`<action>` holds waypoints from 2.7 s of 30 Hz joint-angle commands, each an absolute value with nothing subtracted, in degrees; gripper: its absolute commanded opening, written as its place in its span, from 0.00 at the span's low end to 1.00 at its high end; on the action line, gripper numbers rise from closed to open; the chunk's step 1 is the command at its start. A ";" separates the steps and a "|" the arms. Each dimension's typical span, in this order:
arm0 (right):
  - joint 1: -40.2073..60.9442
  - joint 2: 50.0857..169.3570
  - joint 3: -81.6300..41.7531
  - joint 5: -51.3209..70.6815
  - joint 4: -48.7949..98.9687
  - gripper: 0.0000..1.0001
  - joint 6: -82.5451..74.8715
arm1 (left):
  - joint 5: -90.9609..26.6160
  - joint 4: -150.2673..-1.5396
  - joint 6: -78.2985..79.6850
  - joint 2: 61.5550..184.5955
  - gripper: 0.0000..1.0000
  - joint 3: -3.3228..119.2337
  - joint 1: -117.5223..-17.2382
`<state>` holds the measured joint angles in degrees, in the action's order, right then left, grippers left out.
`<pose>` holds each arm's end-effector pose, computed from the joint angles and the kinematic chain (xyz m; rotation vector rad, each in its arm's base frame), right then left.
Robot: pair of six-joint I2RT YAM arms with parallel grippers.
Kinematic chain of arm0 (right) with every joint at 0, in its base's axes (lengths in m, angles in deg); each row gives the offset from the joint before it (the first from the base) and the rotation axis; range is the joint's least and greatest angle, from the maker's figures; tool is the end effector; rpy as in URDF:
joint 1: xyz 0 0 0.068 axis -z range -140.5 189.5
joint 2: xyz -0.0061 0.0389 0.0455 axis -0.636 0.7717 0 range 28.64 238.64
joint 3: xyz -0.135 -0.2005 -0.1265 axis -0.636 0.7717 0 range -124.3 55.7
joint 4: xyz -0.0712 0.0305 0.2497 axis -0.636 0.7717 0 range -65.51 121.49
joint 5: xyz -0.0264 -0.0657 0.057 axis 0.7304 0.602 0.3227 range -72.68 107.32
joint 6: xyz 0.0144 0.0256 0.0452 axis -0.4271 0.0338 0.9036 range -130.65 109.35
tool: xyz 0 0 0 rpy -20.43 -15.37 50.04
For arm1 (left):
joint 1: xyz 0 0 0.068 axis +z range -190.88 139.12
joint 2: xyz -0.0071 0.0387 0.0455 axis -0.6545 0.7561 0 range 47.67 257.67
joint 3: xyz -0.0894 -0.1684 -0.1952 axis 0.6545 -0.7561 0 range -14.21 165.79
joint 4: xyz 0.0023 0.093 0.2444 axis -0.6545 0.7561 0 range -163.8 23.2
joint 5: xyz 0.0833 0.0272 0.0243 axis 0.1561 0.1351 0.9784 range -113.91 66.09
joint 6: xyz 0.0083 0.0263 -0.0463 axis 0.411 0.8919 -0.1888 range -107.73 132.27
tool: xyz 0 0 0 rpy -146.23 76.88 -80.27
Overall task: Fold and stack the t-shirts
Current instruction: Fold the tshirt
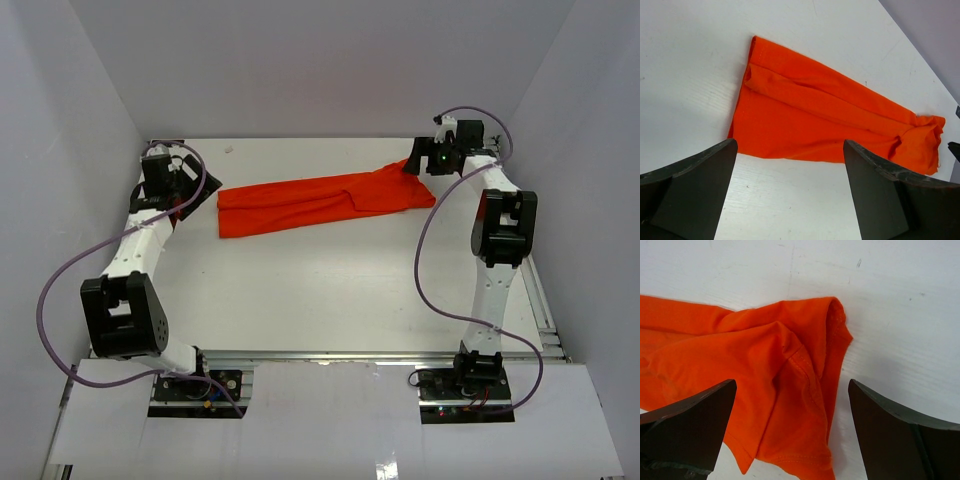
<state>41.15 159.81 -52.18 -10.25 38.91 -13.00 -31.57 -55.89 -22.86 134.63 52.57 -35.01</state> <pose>0.5263 0.0012 0.2058 -0.2744 2.1686 0.4949 0.3414 0.0303 0.2815 -0.7230 2.1442 -0.4245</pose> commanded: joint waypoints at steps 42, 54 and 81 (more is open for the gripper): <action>37.12 161.10 -51.53 -11.77 39.79 0.10 -10.39 | -40.52 -57.01 -23.94 124.57 0.98 41.25 -34.82; 34.05 152.92 -52.93 -12.12 41.27 0.06 -12.41 | -45.44 -60.09 -22.80 122.38 0.98 36.41 -34.82; 14.98 159.42 -63.04 5.98 49.10 0.06 -16.37 | -47.64 -61.76 -23.94 118.16 0.98 31.67 -34.82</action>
